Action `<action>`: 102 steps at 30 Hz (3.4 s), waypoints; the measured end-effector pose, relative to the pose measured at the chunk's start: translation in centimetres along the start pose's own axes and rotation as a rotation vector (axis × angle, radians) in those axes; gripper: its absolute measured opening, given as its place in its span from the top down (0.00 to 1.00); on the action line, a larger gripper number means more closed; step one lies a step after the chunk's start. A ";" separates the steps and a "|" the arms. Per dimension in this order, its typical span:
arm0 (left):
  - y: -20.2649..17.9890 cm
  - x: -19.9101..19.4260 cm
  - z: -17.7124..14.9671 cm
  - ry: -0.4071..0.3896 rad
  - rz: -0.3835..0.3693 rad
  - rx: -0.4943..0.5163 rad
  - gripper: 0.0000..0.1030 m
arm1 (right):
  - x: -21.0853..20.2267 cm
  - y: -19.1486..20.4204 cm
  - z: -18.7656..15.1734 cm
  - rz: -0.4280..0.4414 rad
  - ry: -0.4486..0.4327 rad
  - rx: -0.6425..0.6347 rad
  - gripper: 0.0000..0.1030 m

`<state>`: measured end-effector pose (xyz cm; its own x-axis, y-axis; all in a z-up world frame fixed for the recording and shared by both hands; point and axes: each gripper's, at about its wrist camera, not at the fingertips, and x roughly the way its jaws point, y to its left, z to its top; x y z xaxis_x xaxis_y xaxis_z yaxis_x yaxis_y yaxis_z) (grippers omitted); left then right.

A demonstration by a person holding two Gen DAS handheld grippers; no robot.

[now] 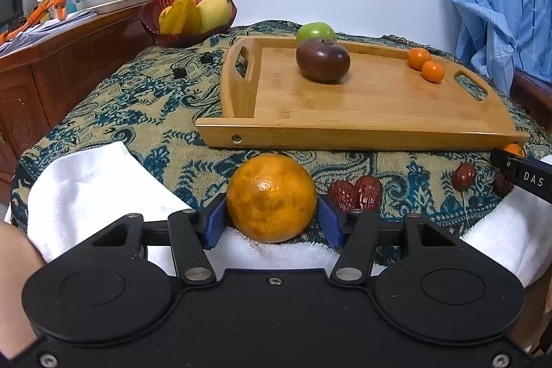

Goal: Organize fruits
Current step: 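Grasp the large orange with left gripper while right gripper grasps a mandarin, then carry the large orange and mandarin over the tray with both grippers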

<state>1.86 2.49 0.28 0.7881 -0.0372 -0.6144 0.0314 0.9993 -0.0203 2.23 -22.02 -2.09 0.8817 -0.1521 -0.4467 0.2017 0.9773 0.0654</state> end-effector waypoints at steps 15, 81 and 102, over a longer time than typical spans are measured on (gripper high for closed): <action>0.2 -0.4 0.5 -0.034 -0.014 -0.025 0.52 | -0.3 0.0 0.0 -0.011 -0.018 -0.004 0.59; -5.4 10.1 11.3 0.003 -0.132 0.009 0.52 | 11.9 1.0 8.7 0.171 0.068 -0.073 0.59; -5.5 10.7 10.9 0.005 -0.134 0.025 0.51 | 12.0 1.6 8.5 0.163 0.077 -0.113 0.59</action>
<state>16.82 -3.47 2.41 0.7728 -0.1701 -0.6114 0.1513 0.9850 -0.0829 16.80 -23.53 0.26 0.8626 0.0171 -0.5057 0.0061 0.9990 0.0442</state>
